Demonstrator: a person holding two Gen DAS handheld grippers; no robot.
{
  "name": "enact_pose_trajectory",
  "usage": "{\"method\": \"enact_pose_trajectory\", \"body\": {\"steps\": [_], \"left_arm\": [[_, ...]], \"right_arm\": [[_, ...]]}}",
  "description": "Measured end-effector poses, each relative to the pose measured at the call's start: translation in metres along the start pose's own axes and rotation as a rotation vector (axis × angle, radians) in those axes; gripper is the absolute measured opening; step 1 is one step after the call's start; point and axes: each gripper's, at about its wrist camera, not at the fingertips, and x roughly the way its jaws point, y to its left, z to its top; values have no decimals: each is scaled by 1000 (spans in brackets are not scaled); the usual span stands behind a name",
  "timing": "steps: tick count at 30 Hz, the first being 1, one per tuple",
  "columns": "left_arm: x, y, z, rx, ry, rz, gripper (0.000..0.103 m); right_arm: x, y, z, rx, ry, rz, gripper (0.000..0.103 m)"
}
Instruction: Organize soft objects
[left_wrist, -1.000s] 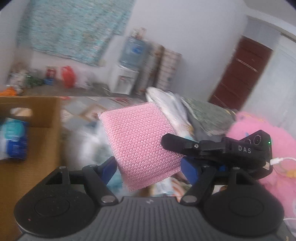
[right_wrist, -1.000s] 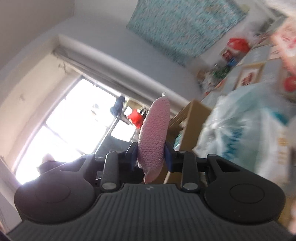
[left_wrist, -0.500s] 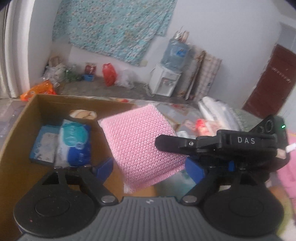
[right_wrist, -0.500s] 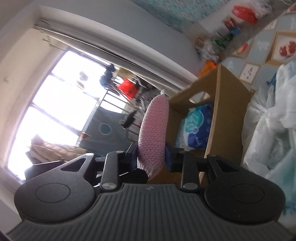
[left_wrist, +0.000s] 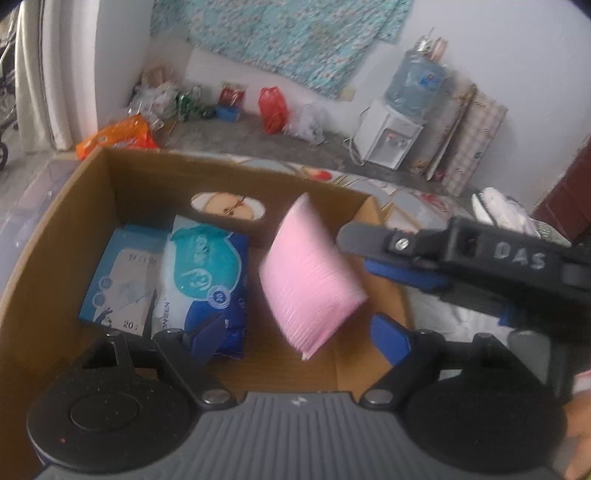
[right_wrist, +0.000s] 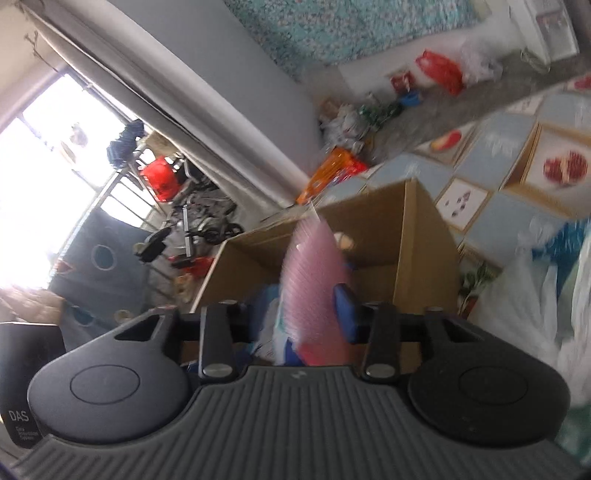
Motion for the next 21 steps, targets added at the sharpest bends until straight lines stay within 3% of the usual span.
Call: {"method": "enact_pose_trajectory", "body": {"steps": [7, 13, 21], "left_arm": [[5, 5, -2, -14, 15, 5, 87], [-7, 0, -4, -8, -13, 12, 87], [-58, -22, -20, 20, -95, 5, 88]], "right_arm": [[4, -19, -1, -3, 4, -16, 48], [-17, -27, -1, -1, -27, 2, 48], [-93, -31, -5, -24, -105, 49, 51]]}}
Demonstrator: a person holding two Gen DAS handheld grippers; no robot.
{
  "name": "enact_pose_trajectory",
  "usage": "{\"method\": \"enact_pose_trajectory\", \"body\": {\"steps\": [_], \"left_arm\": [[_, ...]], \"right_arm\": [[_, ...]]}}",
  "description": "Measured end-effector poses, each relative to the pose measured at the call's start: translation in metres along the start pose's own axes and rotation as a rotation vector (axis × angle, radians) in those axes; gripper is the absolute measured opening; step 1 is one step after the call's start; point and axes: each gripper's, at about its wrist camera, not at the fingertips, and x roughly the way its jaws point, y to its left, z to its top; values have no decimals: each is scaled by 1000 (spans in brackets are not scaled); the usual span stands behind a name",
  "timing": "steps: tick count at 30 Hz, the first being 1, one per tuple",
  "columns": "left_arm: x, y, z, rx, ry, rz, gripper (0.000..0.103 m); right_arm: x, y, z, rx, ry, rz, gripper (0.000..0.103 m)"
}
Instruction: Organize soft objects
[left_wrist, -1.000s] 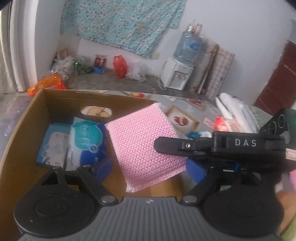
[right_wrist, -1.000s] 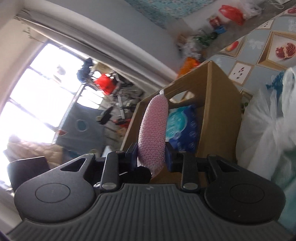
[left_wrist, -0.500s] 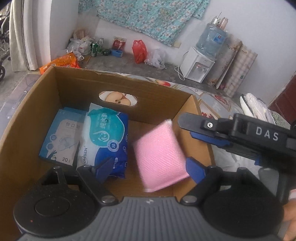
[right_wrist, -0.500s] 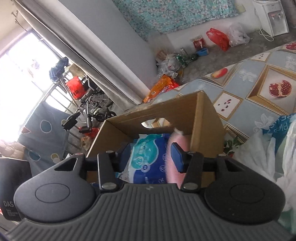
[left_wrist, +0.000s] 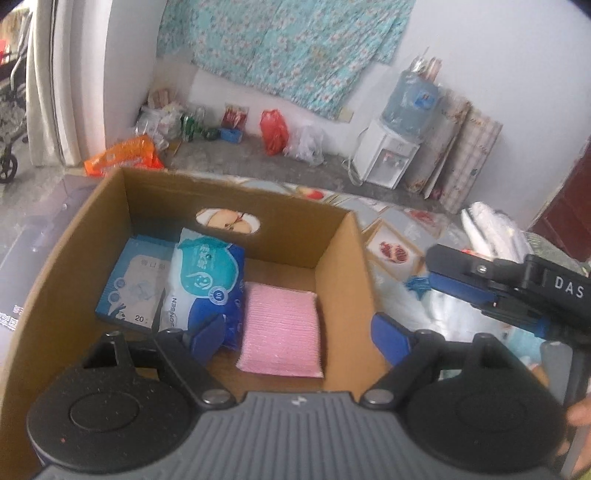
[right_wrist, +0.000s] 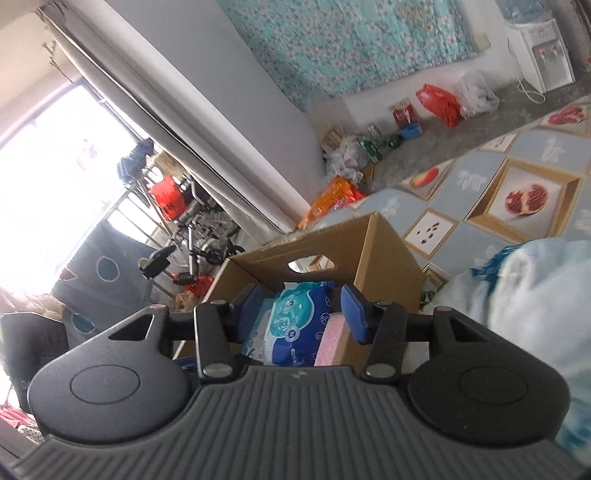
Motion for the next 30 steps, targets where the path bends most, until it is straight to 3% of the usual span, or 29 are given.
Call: {"method": "enact_pose_trajectory", "body": {"steps": [5, 9, 11, 13, 16, 19, 23, 27, 30], "left_arm": [[-43, -20, -15, 83, -66, -25, 92], [-44, -25, -22, 132, -40, 9, 90], [-28, -21, -25, 140, 44, 48, 80], [-5, -11, -26, 112, 160, 78, 56], [36, -1, -25, 84, 304, 121, 45], [77, 5, -25, 77, 389, 176, 41], [125, -1, -23, 79, 481, 187, 39], [155, -9, -18, 81, 511, 192, 36], [162, -12, -7, 100, 470, 203, 34]], "right_arm": [[-70, -4, -6, -28, -51, 21, 54], [-118, -8, -16, -30, -95, 38, 58], [-137, -12, -26, -30, -109, 52, 59], [-149, -16, -36, -29, -116, 58, 61], [-164, -24, -52, -20, -126, 70, 62], [-170, -36, -65, 10, -123, 89, 63], [-179, -57, -78, 54, -118, 81, 63], [-189, -81, -80, 100, -137, 51, 64], [-196, -99, -81, 131, -160, 26, 65]]}}
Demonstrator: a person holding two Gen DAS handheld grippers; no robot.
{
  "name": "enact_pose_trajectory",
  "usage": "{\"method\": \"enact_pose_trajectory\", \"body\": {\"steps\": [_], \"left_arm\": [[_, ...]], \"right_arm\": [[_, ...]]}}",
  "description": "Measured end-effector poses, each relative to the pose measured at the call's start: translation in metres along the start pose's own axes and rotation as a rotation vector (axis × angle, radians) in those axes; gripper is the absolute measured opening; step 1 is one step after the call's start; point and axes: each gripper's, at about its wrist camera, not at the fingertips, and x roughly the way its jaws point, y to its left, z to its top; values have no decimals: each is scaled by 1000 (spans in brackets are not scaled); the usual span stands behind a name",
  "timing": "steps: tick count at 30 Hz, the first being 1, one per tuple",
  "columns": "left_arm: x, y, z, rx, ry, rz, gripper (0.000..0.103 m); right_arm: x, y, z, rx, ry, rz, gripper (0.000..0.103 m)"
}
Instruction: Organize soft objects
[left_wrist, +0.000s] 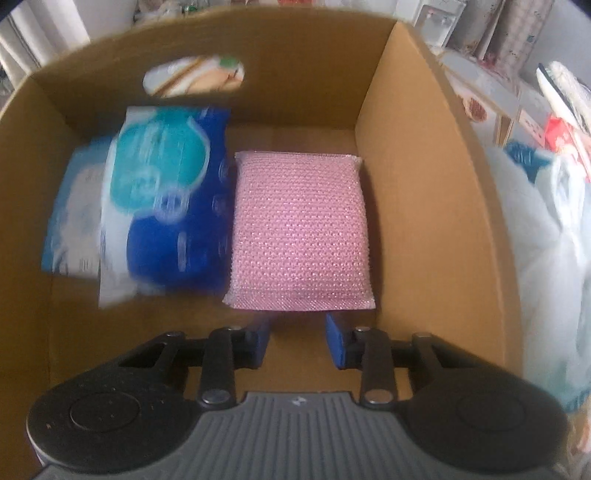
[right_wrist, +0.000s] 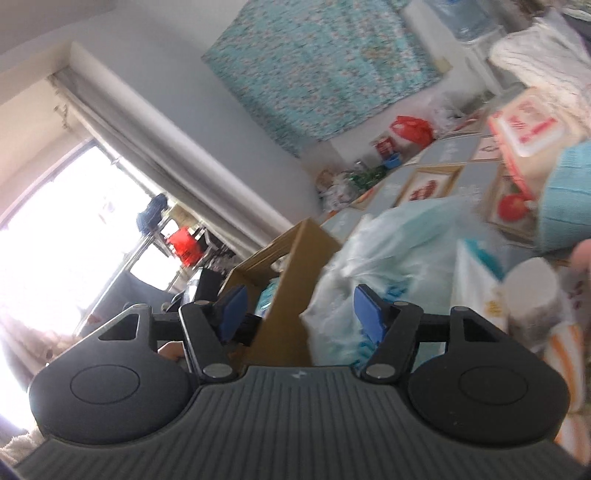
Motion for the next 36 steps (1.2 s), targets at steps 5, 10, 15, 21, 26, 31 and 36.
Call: {"method": "enact_pose_trajectory", "body": {"steps": [5, 10, 15, 21, 26, 31, 36], "left_arm": [[8, 6, 20, -57, -30, 4, 38], [9, 7, 25, -87, -42, 47, 51], [-15, 18, 18, -124, -60, 39, 70], [-75, 37, -6, -155, -174, 24, 89], [-150, 34, -44, -164, -340, 6, 89], [-217, 5, -96, -87, -516, -78, 93], [-244, -48, -158, 49, -600, -210, 97]], "right_arm": [[-2, -20, -2, 31, -15, -11, 65], [-2, -33, -2, 62, -20, -36, 65], [-25, -36, -1, 66, -73, -62, 66], [-61, -44, -2, 77, -160, -101, 70], [-85, -50, -6, 93, -206, -107, 71], [-88, -58, -14, 115, -186, -94, 72], [-86, -60, -22, 123, -160, -57, 72]]}}
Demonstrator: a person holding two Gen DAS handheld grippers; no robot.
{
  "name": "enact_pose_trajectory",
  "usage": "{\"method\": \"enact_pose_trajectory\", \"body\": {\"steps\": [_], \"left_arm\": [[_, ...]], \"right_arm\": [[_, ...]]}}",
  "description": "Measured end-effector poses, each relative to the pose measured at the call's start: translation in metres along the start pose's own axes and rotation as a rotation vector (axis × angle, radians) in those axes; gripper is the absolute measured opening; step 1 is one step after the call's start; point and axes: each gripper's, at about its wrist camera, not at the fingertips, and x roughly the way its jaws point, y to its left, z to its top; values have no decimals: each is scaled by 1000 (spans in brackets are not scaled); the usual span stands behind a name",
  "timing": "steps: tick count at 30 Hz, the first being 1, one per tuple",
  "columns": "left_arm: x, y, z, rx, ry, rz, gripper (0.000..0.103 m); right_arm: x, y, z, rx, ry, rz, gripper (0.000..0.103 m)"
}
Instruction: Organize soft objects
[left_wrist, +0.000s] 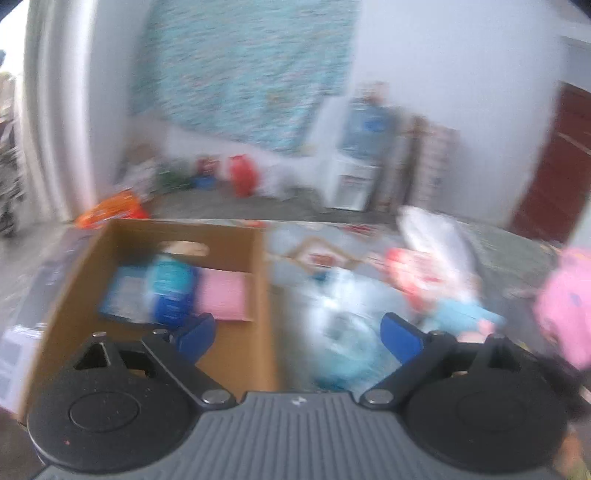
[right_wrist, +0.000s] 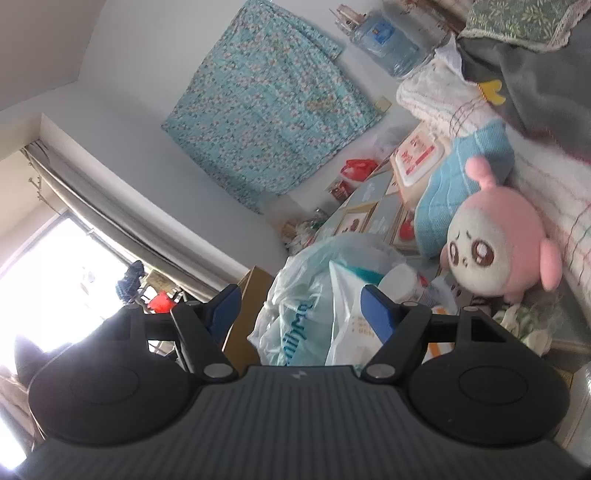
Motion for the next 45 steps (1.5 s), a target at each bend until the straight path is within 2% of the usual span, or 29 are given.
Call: {"method": "enact_pose_trajectory", "body": {"steps": [3, 6, 8, 9, 10, 15, 21, 29, 31, 34, 37, 41, 45], "left_arm": [[-1, -42, -27, 67, 8, -105, 98], [21, -77, -56, 115, 55, -185, 98], [44, -100, -72, 142, 88, -223, 97], [54, -110, -78, 157, 96, -236, 97], [65, -117, -84, 172, 93, -247, 97], [122, -154, -103, 293, 54, -209, 94], [174, -179, -113, 357, 66, -128, 84], [215, -174, -109, 333, 141, -70, 59], [222, -169, -110, 317, 163, -64, 43], [223, -161, -111, 285, 169, -77, 31], [219, -154, -111, 252, 157, -104, 27], [202, -145, -106, 208, 119, -134, 25], [175, -129, -98, 143, 66, -204, 24]], "right_arm": [[4, -5, -5, 10, 26, 12, 72], [10, -13, -14, 26, 45, 28, 70], [15, -19, -21, 43, 62, 37, 64], [18, -23, -23, 51, 66, 38, 55], [21, -26, -25, 60, 70, 33, 51], [32, -42, -26, 100, 60, 8, 40], [42, -55, -19, 143, 34, -13, 39], [70, -67, -16, 163, 72, -20, 38], [79, -69, -15, 171, 96, -22, 37], [93, -72, -18, 179, 127, -25, 37], [104, -74, -19, 191, 150, -17, 35], [106, -66, -17, 196, 156, 47, 35], [94, -53, -12, 181, 134, 118, 35]]}}
